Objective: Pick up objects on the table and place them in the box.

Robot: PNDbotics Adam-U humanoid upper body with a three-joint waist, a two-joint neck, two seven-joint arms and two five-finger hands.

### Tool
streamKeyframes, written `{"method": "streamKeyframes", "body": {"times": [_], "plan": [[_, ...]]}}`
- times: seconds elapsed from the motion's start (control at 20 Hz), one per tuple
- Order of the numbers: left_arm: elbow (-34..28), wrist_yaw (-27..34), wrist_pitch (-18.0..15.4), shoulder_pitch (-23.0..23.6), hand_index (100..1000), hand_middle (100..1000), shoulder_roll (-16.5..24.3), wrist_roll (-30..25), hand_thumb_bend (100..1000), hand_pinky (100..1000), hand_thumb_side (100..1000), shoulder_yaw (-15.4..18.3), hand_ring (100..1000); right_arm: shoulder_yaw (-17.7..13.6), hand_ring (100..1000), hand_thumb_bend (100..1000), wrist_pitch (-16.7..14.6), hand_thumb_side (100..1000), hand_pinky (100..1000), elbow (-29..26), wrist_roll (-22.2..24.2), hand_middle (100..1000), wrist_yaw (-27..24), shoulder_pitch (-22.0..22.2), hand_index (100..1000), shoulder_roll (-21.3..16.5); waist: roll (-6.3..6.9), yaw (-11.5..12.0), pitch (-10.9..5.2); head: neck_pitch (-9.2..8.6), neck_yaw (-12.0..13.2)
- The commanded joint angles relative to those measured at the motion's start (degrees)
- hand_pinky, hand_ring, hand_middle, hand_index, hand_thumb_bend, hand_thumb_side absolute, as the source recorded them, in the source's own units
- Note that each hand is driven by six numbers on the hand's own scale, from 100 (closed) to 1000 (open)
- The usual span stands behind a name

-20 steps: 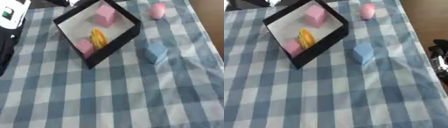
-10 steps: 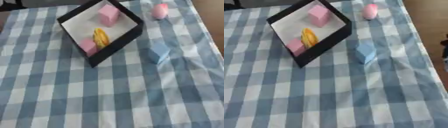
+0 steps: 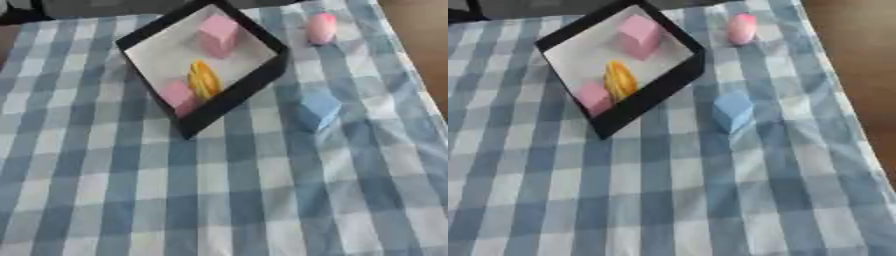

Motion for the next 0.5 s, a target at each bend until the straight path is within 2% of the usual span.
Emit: {"method": "streamKeyframes", "body": {"times": [0.05,0.35,0.5], "plan": [[-0.96,0.83,-0.03,0.73,904,731,-1.13,1.39,100,827,679,1.15,783,-0.12,848,100,-0.06,242,872,-1.02,2.8,769,3.21,-1.59,862,-7.06,-1.05,-0.06,-1.47,-0.64,-0.26],[0.29,0.88,-0.04,2.34,903,727,-3.61,1.44,100,824,702,1.09,780,3.13,879,100,0.65,199,894,-0.71,9.34,822,10.43,-6.09,894,-14.58,-1.54,0.41,-1.65,-0.34,-0.7],[0.66,0.83,0.11,2.49,903,726,-4.15,1.49,100,824,705,1.08,777,5.44,891,100,-1.02,218,903,1.43,13.19,844,14.54,-8.24,902,-17.34,-1.92,0.88,-1.8,0.32,-1.1]]}}
